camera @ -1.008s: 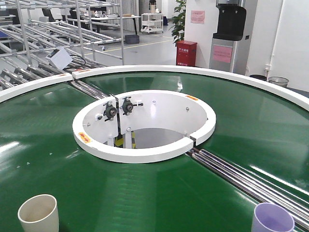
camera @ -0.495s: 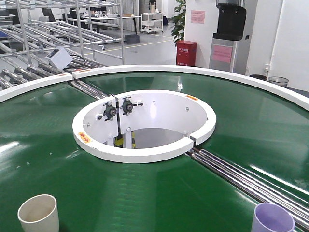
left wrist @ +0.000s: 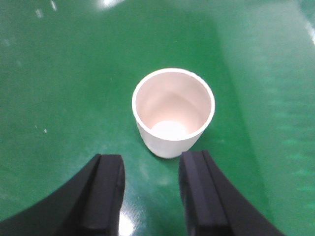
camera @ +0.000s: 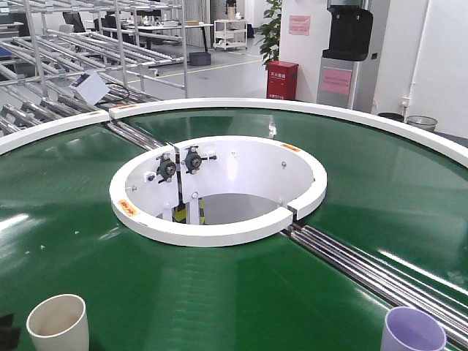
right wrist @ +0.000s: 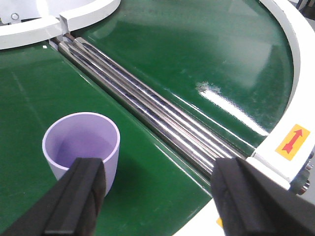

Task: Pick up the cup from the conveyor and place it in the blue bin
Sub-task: 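Close left gripper on cream cup rim, right gripper on lavender cup rim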

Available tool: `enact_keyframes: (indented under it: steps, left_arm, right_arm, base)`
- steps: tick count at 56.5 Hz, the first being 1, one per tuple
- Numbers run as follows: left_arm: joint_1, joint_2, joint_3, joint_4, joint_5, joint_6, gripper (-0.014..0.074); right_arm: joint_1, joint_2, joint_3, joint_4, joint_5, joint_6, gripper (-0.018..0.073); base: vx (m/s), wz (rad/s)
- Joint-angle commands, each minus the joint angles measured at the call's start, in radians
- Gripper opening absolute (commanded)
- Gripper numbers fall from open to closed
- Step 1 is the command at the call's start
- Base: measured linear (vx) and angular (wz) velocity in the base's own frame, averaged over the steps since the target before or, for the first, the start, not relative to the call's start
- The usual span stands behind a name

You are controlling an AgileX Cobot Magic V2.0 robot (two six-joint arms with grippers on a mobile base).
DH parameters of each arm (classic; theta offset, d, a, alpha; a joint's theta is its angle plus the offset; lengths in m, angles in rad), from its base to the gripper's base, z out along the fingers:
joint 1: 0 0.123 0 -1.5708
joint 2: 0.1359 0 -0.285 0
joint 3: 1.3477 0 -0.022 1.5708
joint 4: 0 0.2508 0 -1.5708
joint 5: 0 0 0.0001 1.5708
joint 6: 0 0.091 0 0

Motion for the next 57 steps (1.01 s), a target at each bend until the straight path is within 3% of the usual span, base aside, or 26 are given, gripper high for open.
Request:
enact_keyframes:
  steps: [1,9,20,28,36,52,57]
  left_arm:
    - [0.001,0.082,-0.14,-0.003,0.045,-0.011,0.0411]
    - [0.001,0.251,-0.314,-0.003,0.149,-0.011,0.0411]
    - [0.001,0.416,-0.462,-0.001,0.205,-0.011,0.0411]
    - [0.001,0.49,-0.478,0.009,0.205,-0.011,0.0411]
    - [0.004,0.537,-0.478,0.069,0.21,-0.026,0.0411]
    - [0.004,0.605,-0.478,0.067,0.198,-0.027,0.0411]
    - [0.004,0.607,-0.478,0.066,0.217,-0.019,0.0405]
  right_arm:
    - [-0.005,0.0,-0.037,-0.01,-0.076,0.003,0.0525]
    - [-0.005,0.0,-0.037,-0.01,-0.076,0.003,0.0525]
    - [-0.005,0.0,-0.037,-0.01,-0.076,0.003,0.0525]
    - [-0.005,0.0,-0.037,-0.01,-0.076,0.003,0.0525]
    - [-0.005,0.0,-0.037,-0.01,-0.076,0.003,0.0525]
    - [-0.005,0.0,-0.037,-0.01,-0.1,0.003,0.0524]
    - [-0.005,0.014,-0.052,0.0,-0.042,0.019,0.0514]
  base:
    - [0.0,0.0]
    - [0.0,0.0]
    - [0.0,0.0]
    - [0.0,0.0]
    - [0.0,0.0]
    - [0.0,0.0]
    - [0.0,0.0]
